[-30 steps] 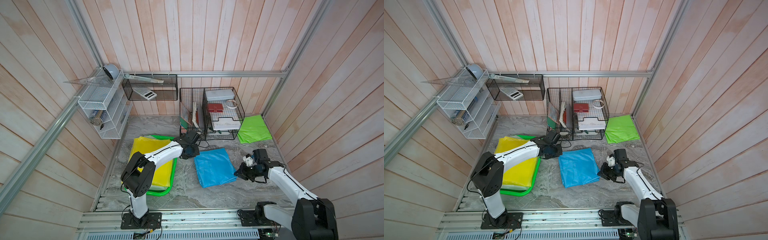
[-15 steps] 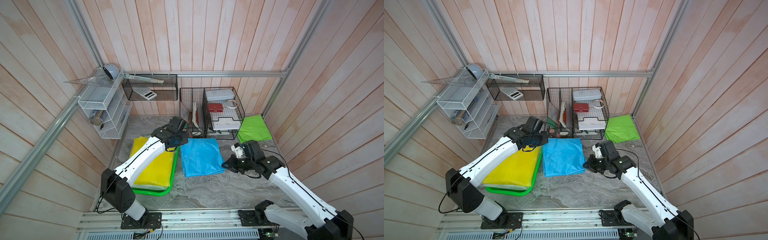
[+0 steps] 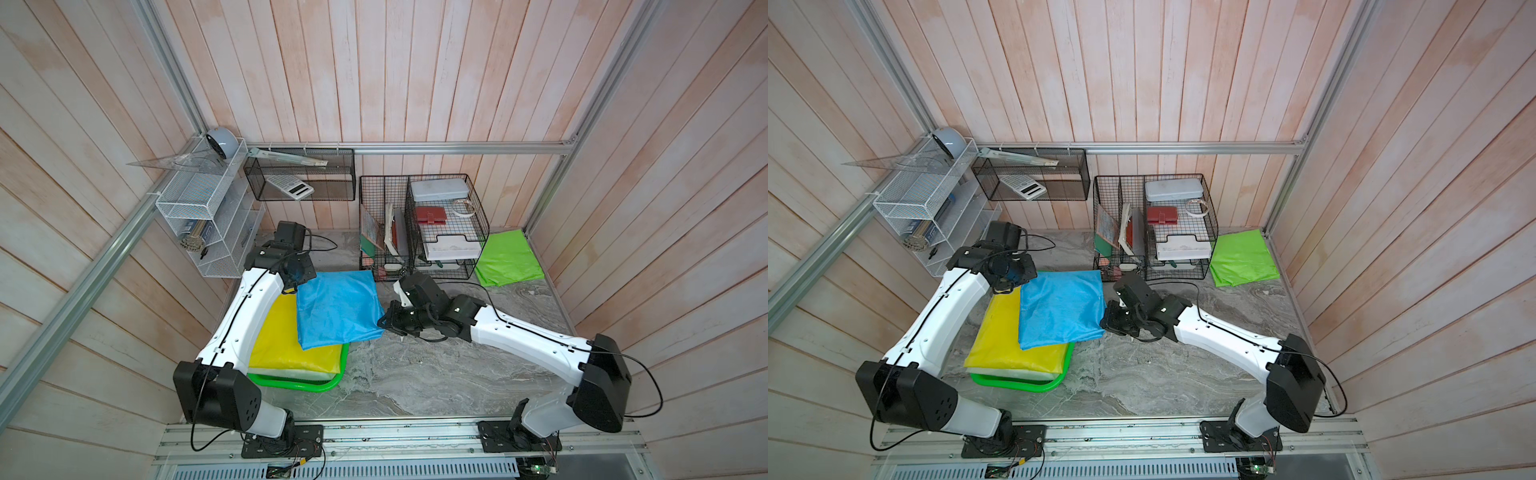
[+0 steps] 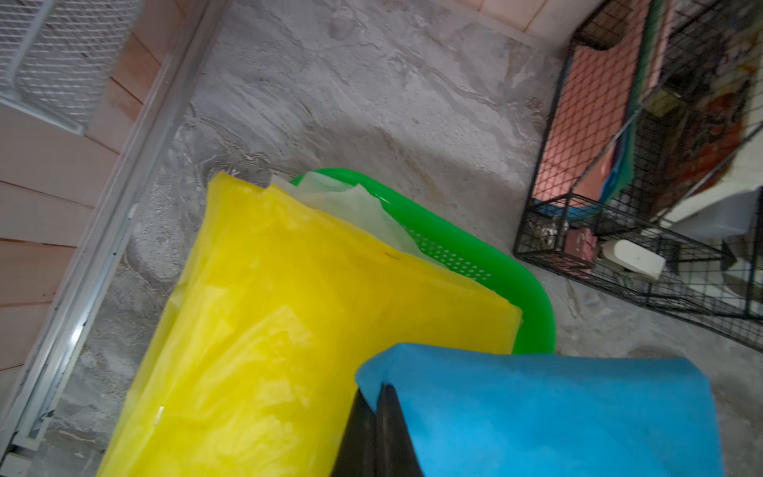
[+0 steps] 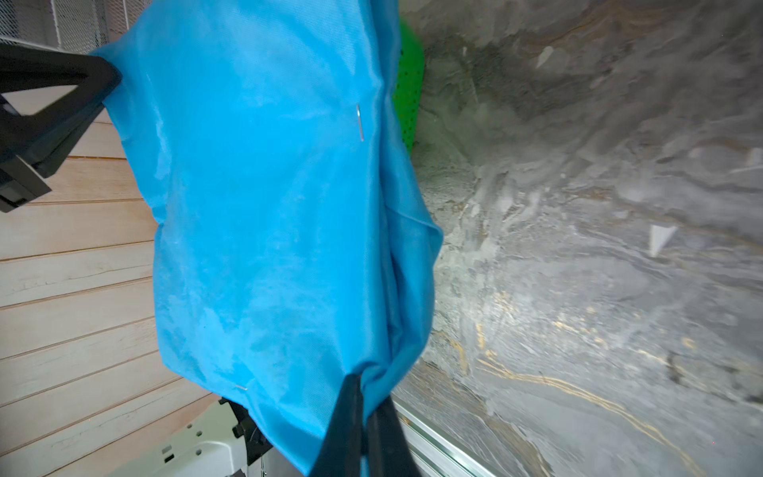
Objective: Put the folded raincoat in the basket
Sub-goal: Place the raincoat in the basket.
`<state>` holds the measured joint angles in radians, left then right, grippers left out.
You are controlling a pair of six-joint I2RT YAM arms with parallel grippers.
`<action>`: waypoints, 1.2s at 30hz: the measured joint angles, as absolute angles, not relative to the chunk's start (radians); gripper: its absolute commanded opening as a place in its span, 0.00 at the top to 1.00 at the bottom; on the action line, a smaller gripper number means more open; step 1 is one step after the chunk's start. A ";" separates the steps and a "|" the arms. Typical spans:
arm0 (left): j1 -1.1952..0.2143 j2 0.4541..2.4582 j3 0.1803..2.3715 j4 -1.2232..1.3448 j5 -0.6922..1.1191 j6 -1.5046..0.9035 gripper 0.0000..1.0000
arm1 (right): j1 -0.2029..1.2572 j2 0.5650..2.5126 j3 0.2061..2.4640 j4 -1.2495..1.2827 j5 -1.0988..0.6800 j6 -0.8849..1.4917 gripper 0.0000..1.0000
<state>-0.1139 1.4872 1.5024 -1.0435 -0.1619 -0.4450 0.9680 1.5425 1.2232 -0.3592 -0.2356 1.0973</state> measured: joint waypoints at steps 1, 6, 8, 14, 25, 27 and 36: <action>-0.087 1.487 1.502 -1.044 -0.161 -0.434 1.00 | 0.983 1.570 1.242 -0.345 -0.233 1.104 1.00; 0.054 1.489 1.476 -1.028 -0.135 -0.388 1.00 | 1.059 1.732 1.357 -0.273 -0.233 1.135 1.00; 0.094 1.495 1.473 -1.024 -0.126 -0.380 1.00 | 1.077 1.788 1.392 -0.253 -0.237 1.145 1.00; 0.128 1.575 1.474 -0.980 -0.081 -0.357 1.00 | 1.115 1.897 1.448 -0.231 -0.231 1.157 1.00; 0.157 1.657 1.423 -0.927 -0.067 -0.353 0.66 | 1.131 1.914 1.448 -0.208 -0.226 1.150 0.78; 0.159 1.652 1.421 -0.918 -0.060 -0.355 0.46 | 1.132 1.914 1.448 -0.215 -0.229 1.135 0.71; 0.163 1.583 1.442 -0.932 -0.056 -0.371 0.30 | 1.135 1.913 1.517 -0.295 -0.220 1.034 0.51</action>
<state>0.1627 1.5833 1.4422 -0.9318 -0.0563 -0.3710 1.1347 1.9129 1.5173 -0.2947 -0.2203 1.0336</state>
